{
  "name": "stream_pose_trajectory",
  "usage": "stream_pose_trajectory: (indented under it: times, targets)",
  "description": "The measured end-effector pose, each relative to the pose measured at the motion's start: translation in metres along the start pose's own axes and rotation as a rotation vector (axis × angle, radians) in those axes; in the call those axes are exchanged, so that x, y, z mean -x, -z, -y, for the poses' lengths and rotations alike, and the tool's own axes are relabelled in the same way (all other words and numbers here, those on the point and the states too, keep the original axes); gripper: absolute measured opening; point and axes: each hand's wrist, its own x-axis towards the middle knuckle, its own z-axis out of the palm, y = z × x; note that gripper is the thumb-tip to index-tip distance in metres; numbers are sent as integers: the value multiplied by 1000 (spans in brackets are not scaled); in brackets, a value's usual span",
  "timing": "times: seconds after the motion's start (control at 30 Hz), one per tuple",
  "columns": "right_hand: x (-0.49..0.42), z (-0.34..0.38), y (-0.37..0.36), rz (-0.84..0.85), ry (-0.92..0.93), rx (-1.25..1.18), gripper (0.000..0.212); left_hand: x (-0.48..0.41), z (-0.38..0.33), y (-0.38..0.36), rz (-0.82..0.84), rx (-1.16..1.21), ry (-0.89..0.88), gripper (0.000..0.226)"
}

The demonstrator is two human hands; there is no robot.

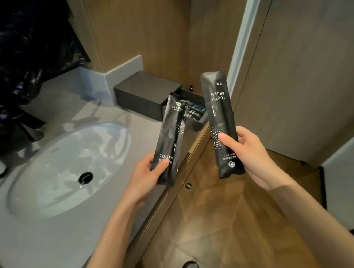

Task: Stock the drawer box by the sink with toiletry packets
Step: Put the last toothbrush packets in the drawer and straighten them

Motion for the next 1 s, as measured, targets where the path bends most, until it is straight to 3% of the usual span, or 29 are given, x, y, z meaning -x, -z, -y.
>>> stream_pose_trajectory:
  times: [0.17,0.3,0.47,0.57,0.7,0.87,1.0]
  targets:
    - [-78,11,17,57,-2,-81,20,-76,-13,-49,55,-45,-122,83]
    - [-134,15,27,100,-31,-195,26,-125,-22,-80,40,-237,-284,55]
    - [-197,14,45,148,-27,-204,28,-167,-26,-119,-76,-403,-197,38]
    - [-228,12,60,229,-10,-180,26,-183,-33,-150,-164,-310,-123,42]
    - [-259,13,83,330,-21,-181,27,-193,-36,-190,-334,-11,30,24]
    - [-284,11,99,521,-27,-171,30,-206,-33,-223,-548,-129,-56,25]
    - [-306,4,107,504,-10,-141,41,-213,-38,-226,-633,-133,-21,20]
